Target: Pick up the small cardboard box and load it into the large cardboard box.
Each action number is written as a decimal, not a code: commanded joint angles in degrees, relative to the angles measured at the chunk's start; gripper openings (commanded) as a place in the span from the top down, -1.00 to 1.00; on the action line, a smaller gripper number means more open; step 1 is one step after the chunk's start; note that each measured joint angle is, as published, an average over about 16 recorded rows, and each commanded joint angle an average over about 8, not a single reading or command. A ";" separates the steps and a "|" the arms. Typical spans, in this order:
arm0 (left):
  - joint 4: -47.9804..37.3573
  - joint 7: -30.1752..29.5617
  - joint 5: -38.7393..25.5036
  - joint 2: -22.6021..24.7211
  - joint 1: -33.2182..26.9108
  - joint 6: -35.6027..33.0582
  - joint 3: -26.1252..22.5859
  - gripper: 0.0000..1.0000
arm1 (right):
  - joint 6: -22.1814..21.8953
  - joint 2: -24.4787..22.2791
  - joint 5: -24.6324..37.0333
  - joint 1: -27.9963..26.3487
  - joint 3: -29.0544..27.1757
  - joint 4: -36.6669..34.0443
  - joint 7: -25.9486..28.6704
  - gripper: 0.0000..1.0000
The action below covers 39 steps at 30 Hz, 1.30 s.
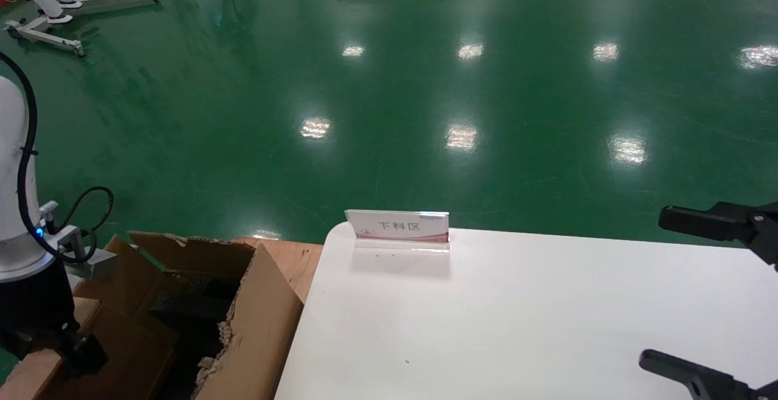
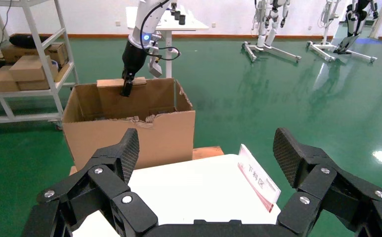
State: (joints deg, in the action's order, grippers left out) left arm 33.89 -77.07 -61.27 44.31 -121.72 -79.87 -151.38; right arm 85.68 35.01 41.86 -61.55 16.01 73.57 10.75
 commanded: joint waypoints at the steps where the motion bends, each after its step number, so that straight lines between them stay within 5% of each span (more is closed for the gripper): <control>1: -0.15 -0.01 0.06 0.09 0.18 -0.04 0.02 -1.00 | 0.00 0.00 0.00 0.00 0.00 0.00 0.00 -1.00; 39: 0.37 3.17 0.43 0.25 -0.68 0.38 1.94 -1.00 | -0.01 -0.01 -0.01 0.01 0.00 -0.01 0.00 -1.00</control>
State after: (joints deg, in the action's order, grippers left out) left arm 34.40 -73.01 -60.74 44.13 -122.92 -79.53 -149.09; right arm 85.67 35.00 41.85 -61.54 16.01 73.56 10.75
